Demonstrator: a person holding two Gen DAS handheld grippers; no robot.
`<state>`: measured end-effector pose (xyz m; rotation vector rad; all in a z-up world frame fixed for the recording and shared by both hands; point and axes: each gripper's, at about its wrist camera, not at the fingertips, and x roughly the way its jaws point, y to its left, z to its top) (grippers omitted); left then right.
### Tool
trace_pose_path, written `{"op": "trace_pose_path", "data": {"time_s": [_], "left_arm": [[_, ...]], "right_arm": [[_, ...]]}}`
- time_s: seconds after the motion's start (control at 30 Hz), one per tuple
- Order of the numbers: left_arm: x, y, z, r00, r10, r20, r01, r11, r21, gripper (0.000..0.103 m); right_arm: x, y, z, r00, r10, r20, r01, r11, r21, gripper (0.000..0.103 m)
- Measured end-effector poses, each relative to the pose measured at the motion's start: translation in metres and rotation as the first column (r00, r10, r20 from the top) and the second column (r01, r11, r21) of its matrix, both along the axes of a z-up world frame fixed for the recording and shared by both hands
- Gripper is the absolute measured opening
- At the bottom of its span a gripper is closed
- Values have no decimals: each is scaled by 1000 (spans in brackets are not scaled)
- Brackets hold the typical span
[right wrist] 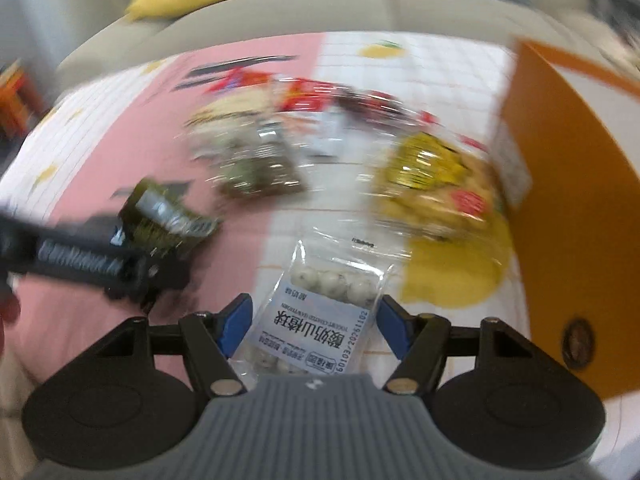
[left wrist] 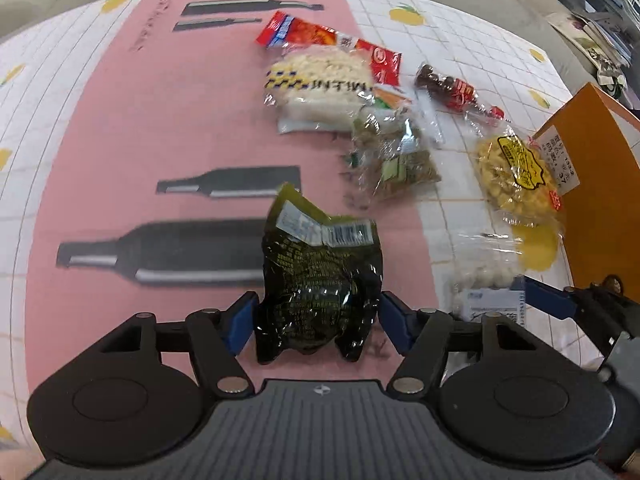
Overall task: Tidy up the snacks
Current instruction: 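Grasp the green seaweed pack with the left tool while the right tool grasps the white milk-ball pack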
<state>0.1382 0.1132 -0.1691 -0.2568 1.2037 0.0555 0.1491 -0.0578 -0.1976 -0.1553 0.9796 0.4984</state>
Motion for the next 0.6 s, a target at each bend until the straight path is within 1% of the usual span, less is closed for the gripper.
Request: {"op": "trace_pose_path", "data": {"time_s": [0.07,0.13,0.17,0.2,0.23,0.27,0.33,0.4,0.43,0.47,0.53,0.6], "left_arm": [[-3,0,-1,1000,3,-12,-3,1000,2,70],[-8,1,-1,1000,8,-12,-8,1000,-6,67],[-10,1,-1,1000,10,-10,-10,1000,-10,67],[-11,1,0,1000,11,-6,-11,1000,-12,66],[-14,1,0,1000,14,-2,-14,1000,-13,65],[-15,1,0,1000,18,3,-18,1000,-16,65],[-17,2,0,999,24,22,-24,999,-26,65],[-19,4,0,998,32,45,-30,999,-42,66],[-20,5,0,998,42,55,-39,998,-55,66],[-20,7,0,997,53,62,-48,996,-72,66],[-19,11,0,994,72,78,-63,992,-107,69],[-19,14,-1,992,92,88,-81,989,-127,71]], "right_arm": [[-11,12,1,996,87,34,-85,995,-42,68],[-20,21,2,988,144,62,-138,986,-90,74],[-24,25,3,985,154,73,-145,982,-121,82],[-27,28,4,985,151,84,-137,979,-150,84],[-30,29,5,987,134,86,-118,980,-162,84],[-31,27,6,992,106,68,-95,984,-151,84],[-30,22,4,999,41,-6,-42,996,-82,84],[-28,18,-1,997,-43,-61,41,998,-45,84],[-27,17,-3,994,-80,-68,77,996,-42,84],[-29,16,-4,993,-100,-57,98,994,-47,84],[-29,18,-5,994,-111,-23,109,992,-68,83],[-30,18,-5,994,-104,-17,103,993,-50,83]]}}
